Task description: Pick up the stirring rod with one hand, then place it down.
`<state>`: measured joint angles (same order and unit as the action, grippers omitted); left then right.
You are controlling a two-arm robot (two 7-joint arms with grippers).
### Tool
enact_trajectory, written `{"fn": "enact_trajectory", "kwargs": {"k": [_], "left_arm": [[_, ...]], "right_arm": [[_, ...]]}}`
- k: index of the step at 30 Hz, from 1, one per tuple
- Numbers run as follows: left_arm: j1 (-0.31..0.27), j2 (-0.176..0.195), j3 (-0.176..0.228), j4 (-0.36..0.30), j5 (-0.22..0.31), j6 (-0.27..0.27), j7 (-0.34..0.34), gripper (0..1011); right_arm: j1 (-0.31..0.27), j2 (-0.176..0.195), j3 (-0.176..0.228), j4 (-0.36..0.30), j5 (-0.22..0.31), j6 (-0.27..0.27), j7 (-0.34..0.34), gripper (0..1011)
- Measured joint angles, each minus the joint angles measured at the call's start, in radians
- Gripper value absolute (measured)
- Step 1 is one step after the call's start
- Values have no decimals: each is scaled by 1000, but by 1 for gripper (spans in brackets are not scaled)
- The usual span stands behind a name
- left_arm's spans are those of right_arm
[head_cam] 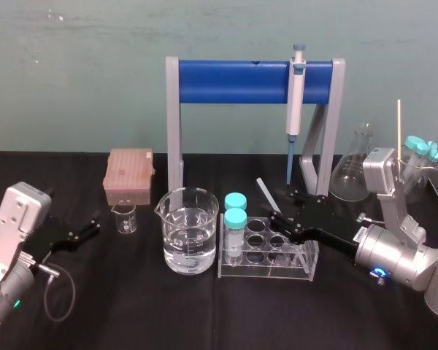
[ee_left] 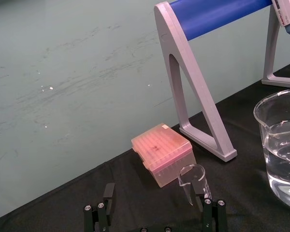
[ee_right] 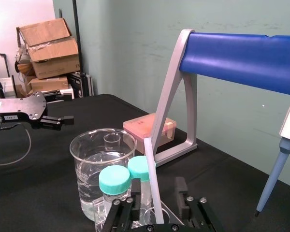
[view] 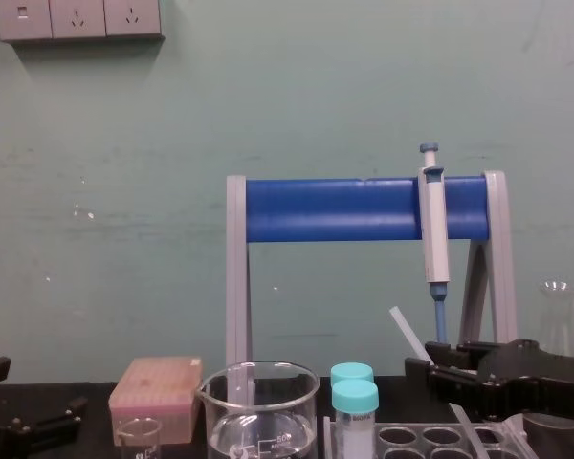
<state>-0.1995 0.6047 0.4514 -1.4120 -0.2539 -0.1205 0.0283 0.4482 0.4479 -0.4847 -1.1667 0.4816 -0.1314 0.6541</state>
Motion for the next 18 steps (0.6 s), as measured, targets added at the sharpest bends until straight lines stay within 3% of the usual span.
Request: {"fn": "enact_trajectory", "kwargs": {"k": [13, 18], "left_arm": [[0, 0, 0, 0, 0, 0, 0, 1000], [0, 0, 0, 0, 0, 0, 0, 1000]], "right_arm": [[0, 0, 0, 0, 0, 0, 0, 69], [0, 0, 0, 0, 0, 0, 0, 62]]}}
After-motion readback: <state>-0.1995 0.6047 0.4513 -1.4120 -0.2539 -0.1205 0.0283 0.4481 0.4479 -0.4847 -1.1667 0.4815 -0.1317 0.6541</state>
